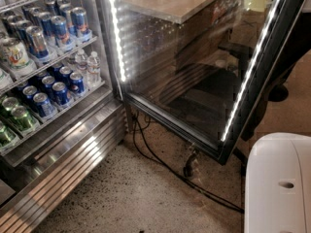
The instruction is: Close right fridge door
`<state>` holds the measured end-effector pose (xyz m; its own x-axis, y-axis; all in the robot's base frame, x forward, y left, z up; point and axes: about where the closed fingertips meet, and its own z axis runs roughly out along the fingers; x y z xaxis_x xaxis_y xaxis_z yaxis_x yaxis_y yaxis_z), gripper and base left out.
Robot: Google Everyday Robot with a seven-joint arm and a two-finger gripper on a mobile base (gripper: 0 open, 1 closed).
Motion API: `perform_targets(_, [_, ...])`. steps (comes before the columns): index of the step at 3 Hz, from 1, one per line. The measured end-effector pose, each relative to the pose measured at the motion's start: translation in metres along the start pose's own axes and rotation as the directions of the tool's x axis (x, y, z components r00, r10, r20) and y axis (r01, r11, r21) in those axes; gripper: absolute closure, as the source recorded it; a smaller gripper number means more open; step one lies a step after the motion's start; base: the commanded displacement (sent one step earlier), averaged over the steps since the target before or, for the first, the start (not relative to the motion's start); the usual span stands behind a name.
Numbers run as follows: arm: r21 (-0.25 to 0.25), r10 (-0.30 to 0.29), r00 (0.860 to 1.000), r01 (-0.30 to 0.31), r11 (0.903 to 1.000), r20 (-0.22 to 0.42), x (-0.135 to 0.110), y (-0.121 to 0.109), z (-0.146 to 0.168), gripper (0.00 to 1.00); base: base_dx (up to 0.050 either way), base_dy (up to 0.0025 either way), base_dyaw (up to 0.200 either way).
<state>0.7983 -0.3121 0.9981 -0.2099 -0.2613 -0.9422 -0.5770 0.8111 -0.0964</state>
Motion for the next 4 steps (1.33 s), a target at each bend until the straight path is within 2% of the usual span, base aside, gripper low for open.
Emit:
perform_targets(1, [0.016,0.028,1.000,-0.028,0.9995,-0.012,0.003,-0.004,-0.014,1.00,0.000,0.00000,0.000])
perform_targets(2, [0.013,0.039,0.999,-0.039,0.9992,-0.031,0.001,0.008,-0.029,1.00,0.000,0.00000,0.000])
perform_targets(3, [0.012,0.039,0.999,-0.039,0.9992,-0.032,0.001,0.008,-0.029,1.00,0.000,0.00000,0.000])
perform_targets(4, [0.008,0.084,0.996,-0.083,0.9965,-0.028,0.004,0.011,-0.038,1.00,0.000,0.00000,0.000])
